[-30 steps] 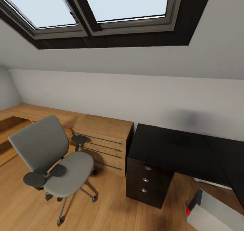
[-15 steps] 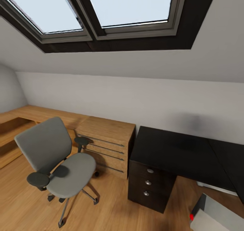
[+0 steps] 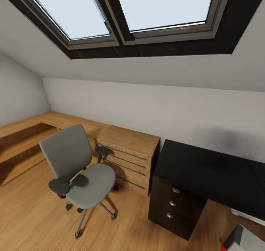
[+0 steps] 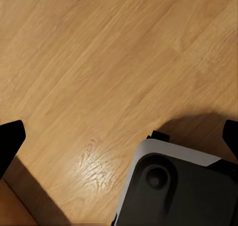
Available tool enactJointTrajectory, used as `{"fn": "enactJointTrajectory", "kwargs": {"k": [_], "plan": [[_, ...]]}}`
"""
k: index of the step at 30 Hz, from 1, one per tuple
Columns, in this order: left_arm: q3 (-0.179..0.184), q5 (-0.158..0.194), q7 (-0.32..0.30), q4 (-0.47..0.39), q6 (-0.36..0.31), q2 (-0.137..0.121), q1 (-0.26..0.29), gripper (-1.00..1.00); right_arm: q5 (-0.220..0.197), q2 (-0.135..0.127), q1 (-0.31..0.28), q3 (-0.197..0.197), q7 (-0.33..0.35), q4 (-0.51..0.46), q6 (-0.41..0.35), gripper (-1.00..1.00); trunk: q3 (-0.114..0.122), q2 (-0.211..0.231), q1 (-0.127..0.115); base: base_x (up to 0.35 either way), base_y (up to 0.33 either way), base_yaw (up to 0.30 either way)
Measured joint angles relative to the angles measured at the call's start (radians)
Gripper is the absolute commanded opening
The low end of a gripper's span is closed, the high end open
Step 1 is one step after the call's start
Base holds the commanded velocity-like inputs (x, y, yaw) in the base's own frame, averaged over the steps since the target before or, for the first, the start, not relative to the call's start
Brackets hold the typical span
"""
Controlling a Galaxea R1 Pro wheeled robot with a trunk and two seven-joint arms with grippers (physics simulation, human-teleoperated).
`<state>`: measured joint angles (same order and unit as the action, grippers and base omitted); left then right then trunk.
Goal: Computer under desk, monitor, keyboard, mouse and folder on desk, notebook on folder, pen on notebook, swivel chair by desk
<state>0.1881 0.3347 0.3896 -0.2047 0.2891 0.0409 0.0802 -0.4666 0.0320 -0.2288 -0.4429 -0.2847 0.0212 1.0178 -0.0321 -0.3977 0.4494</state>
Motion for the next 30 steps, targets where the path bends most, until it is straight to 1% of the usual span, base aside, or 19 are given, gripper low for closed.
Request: {"fn": "enactJointTrajectory", "kwargs": {"k": [10,13,20,23,25,30], "plan": [[-0.002,0.001,0.0,0.0,0.0,-0.001,0.0,1.0,-0.005,0.0,0.0,0.002,-0.009,0.0,-0.003,1.0,-0.001,0.0,0.0,0.0,0.0,0.281],[-0.002,0.001,0.0,0.0,0.0,0.0,0.0,1.0,-0.005,-0.001,0.001,0.002,-0.009,0.0,-0.005,1.0,-0.002,0.0,0.0,0.0,0.0,0.181],[-0.002,0.001,0.0,0.0,0.0,0.001,0.0,1.0,-0.003,-0.007,0.001,0.002,-0.003,0.0,-0.015,1.0,-0.003,0.0,0.0,0.0,0.0,0.053],[-0.002,0.001,0.0,0.0,0.0,0.001,0.0,1.0,-0.002,-0.02,0.0,0.002,-0.001,0.0,-0.018,1.0,-0.004,0.0,0.0,0.0,0.0,0.007],[-0.002,0.001,0.0,0.0,0.0,0.001,0.0,1.0,-0.001,-0.022,0.0,0.001,-0.001,0.0,-0.019,1.0,-0.004,0.0,0.0,0.0,0.0,0.003],[-0.002,0.001,0.0,0.0,0.0,0.001,0.0,1.0,-0.002,-0.021,0.0,-0.001,-0.001,0.0,-0.019,1.0,-0.004,0.0,0.0,0.0,0.0,0.001]]}}
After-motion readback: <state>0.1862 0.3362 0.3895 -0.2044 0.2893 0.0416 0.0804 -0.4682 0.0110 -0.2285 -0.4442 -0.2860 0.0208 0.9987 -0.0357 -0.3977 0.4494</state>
